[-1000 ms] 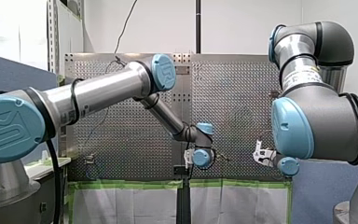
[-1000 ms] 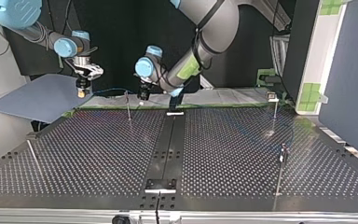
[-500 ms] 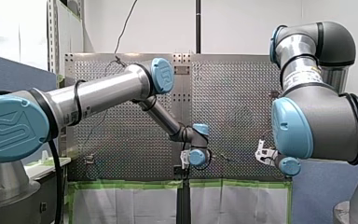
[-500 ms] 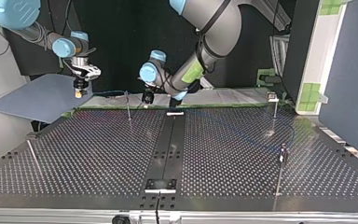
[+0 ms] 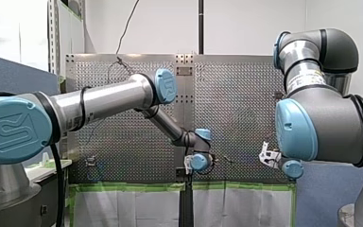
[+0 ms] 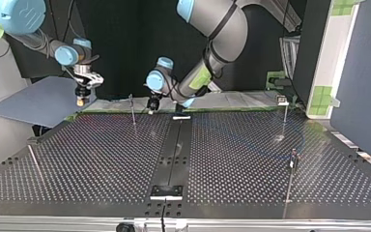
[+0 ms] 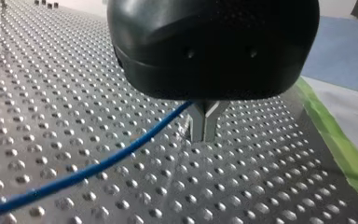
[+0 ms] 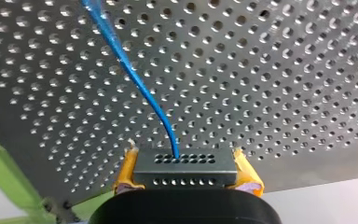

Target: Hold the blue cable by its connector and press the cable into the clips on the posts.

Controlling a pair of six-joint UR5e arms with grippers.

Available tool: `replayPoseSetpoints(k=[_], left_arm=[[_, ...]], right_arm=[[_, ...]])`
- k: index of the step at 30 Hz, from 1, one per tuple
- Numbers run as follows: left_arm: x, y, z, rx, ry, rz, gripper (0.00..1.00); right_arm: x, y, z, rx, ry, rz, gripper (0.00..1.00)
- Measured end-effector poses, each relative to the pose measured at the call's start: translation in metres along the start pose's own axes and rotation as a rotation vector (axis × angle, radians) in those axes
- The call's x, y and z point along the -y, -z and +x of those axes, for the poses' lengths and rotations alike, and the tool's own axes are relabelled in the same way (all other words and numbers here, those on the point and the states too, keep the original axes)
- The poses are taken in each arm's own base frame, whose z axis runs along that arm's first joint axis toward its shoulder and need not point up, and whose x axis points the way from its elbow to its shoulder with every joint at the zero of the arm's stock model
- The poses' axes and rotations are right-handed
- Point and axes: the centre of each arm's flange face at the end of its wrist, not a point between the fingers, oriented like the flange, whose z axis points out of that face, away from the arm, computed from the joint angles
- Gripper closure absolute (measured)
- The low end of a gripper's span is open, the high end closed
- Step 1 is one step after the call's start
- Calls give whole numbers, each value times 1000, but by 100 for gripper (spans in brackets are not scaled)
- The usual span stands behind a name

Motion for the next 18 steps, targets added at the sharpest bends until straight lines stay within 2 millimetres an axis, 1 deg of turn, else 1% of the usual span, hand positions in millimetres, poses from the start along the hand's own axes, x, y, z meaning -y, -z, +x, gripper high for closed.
replayPoseSetpoints(k=[3,6,10,18], left_arm=[[-7,3,7,-21,-2,-9,100],[-11,0,5,-20,-1,-15,100],[-11,-5,-3,-9,2,-16,100],[-8,-3,-1,-14,1,-13,100]], right_arm=[[-1,-6,4,-12,-7,1,100],[-2,-11,7,-23,-11,3,100],[-3,-18,7,-29,-14,8,100],[0,-26,5,-26,-18,41,100]])
